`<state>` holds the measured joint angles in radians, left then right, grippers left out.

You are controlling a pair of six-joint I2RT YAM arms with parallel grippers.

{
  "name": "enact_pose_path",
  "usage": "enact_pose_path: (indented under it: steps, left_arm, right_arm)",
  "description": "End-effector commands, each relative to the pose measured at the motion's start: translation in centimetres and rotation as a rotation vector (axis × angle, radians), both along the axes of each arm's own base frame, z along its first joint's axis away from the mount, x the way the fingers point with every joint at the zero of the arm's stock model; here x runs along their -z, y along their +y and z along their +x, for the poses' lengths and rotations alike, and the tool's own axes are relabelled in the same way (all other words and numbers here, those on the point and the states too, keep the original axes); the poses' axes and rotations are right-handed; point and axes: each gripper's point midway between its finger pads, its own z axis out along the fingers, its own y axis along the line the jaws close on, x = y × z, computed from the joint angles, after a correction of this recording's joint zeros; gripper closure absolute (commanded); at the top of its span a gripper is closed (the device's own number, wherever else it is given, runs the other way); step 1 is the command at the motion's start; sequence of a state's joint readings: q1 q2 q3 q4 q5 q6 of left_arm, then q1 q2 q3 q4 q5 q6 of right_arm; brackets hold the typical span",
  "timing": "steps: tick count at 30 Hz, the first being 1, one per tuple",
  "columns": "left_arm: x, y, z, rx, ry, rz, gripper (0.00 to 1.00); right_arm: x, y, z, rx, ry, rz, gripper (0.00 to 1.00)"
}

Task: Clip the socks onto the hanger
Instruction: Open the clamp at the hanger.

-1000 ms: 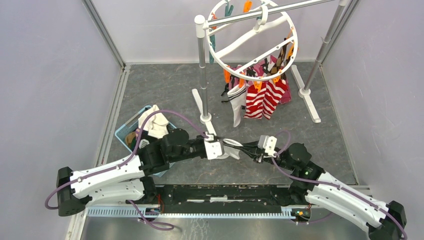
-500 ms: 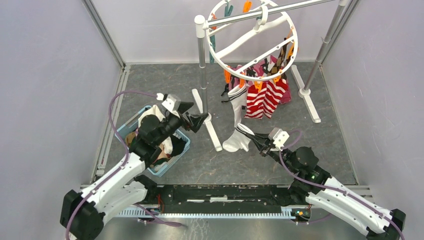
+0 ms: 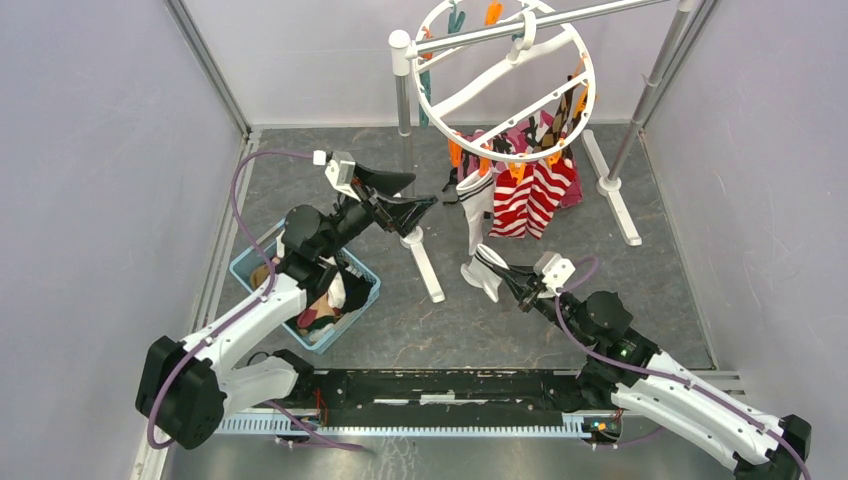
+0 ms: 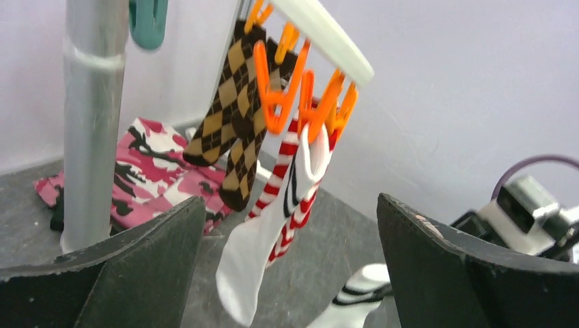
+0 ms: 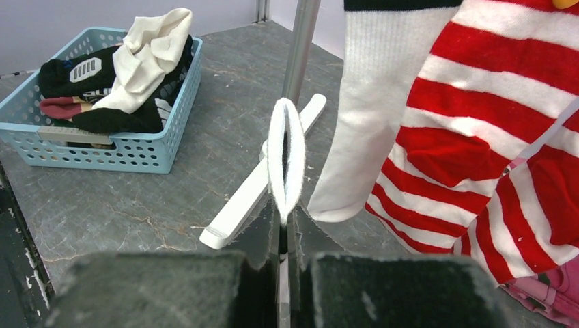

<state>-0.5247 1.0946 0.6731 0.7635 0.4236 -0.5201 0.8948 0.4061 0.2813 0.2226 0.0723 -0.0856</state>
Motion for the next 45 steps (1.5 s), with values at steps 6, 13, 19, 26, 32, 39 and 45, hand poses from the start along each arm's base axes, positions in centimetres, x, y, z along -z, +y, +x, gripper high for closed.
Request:
enact_pose_path:
  steps: [6,13,19,26,32,39,45]
  left_arm:
    - [-4.9,-1.2,1.9,-0.185,0.015,-0.001,0.07]
    - [-5.2,-2.7,3.0,-0.242,0.015,0.070,0.18]
    - [-5.4,-3.2,4.3,-0.292,0.015,0.109,0.21]
    - [-6.0,-4.4,4.7,-0.259,-0.004,0.109,0.24]
    - [-6.5,-5.0,5.3,-0.259,-0.016,0.095,0.28]
    - [-6.5,-6.0,5.7,-0.231,-0.027,0.102,0.38]
    - [-7.0,-6.5,5.6,-0.208,-0.042,0.091,0.39]
  right_arm:
    - [-1.4,0.4,0.1,-0.005,-0.012,0.041,1.00]
    - [-1.6,0.5,0.0,-0.010,-0.011,0.048,1.00]
    - [-1.7,0.4,0.1,-0.009,-0.012,0.048,1.00]
    - [-1.8,0.2,0.1,0.001,-0.015,0.046,1.00]
    - [-2.0,0.0,0.1,0.007,-0.020,0.051,1.00]
    - [-2.2,-0.4,0.0,0.017,-0.026,0.055,1.00]
    - [-2.1,-0.5,0.0,0.023,-0.025,0.055,1.00]
